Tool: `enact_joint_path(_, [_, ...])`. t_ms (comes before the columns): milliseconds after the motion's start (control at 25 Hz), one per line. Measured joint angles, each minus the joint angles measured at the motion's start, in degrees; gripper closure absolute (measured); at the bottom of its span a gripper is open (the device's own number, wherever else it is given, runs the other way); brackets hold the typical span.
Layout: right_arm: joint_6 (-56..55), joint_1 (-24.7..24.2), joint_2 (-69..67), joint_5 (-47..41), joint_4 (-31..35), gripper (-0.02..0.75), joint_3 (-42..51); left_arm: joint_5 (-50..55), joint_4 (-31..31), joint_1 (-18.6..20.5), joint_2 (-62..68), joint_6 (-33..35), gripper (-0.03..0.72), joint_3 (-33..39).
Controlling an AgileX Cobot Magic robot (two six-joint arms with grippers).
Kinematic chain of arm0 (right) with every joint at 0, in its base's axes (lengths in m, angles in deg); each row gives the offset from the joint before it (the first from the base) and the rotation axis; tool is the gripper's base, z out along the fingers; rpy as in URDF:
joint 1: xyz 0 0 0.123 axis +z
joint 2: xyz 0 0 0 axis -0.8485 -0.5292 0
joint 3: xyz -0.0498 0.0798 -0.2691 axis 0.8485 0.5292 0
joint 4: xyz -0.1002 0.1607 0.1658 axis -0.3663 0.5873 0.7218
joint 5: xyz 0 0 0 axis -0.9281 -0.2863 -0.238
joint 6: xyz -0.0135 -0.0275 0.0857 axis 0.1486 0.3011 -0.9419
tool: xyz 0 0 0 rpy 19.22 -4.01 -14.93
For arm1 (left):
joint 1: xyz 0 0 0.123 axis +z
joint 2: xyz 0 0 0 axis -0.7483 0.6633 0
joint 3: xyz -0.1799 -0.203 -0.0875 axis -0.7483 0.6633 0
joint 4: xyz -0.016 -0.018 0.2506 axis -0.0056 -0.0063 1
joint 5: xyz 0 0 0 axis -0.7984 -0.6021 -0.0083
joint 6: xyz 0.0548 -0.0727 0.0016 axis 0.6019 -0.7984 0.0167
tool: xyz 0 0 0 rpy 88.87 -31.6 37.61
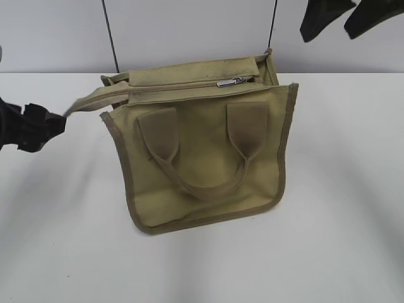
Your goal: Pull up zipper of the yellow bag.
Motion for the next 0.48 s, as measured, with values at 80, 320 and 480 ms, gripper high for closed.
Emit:
enact_joint_path(80, [0.31,0.00,3.50,1.72,0.00,0.171,0.00,7.94,-4.27,0.00,0.00,0.00,0.073,0.00])
enact_joint_path(320, [2.96,0.00,12.49,2.25,0.05,0.162,0.07,27.06,-19.27,0.02,0.00,11.49,0.209,0.00])
enact_joint_path(480, [6.16,0.00,18.01,0.91,0.05,0.162,0.12,35.51,-35.63,0.07,0.00,28.37,0.244,0.00])
